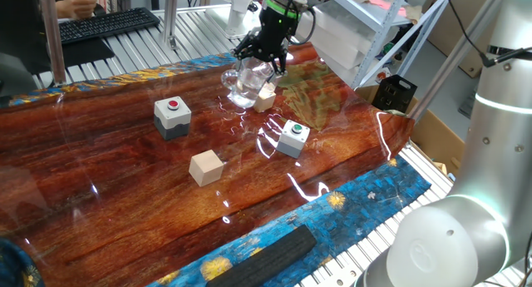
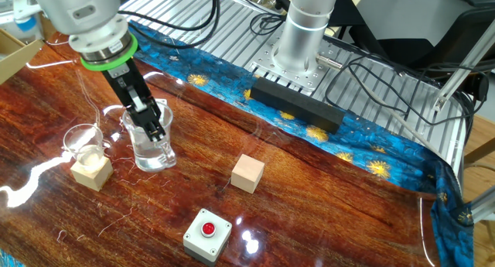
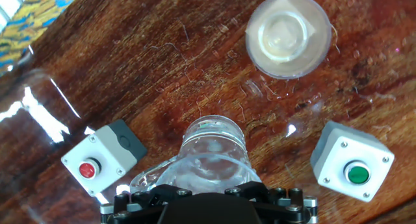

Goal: Pour the water from one cup into another empty cup

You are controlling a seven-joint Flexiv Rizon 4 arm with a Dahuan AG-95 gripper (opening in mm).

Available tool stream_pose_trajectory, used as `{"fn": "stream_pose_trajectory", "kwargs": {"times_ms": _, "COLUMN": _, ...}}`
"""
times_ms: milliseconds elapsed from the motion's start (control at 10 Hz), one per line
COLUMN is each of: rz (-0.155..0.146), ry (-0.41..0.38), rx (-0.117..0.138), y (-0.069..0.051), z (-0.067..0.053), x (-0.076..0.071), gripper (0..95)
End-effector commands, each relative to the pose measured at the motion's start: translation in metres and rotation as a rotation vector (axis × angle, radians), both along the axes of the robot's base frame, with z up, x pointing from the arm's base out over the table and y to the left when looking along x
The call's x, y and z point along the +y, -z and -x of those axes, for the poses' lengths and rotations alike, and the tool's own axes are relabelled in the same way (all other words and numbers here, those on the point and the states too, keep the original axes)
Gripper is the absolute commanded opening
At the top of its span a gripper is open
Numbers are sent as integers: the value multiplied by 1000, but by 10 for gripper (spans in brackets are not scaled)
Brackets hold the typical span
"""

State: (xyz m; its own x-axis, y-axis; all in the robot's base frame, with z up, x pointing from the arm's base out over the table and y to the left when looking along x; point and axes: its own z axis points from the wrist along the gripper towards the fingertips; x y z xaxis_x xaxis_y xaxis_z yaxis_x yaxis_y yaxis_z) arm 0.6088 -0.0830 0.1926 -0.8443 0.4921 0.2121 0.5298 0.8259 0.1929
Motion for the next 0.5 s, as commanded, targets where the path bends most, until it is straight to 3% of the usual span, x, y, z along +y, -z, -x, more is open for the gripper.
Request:
{"fn": "stream_pose_trajectory", "kwargs": {"times_ms": 100, "rz": 26, "ry": -81, "rx": -23, "y": 1, "z": 3, "x": 2, "gripper": 0}}
{"fn": "stream_pose_trajectory", "kwargs": {"times_ms": 500, "rz": 76, "ry": -167, "rx": -47, "y": 5, "z": 9, "x": 7, "gripper": 0}}
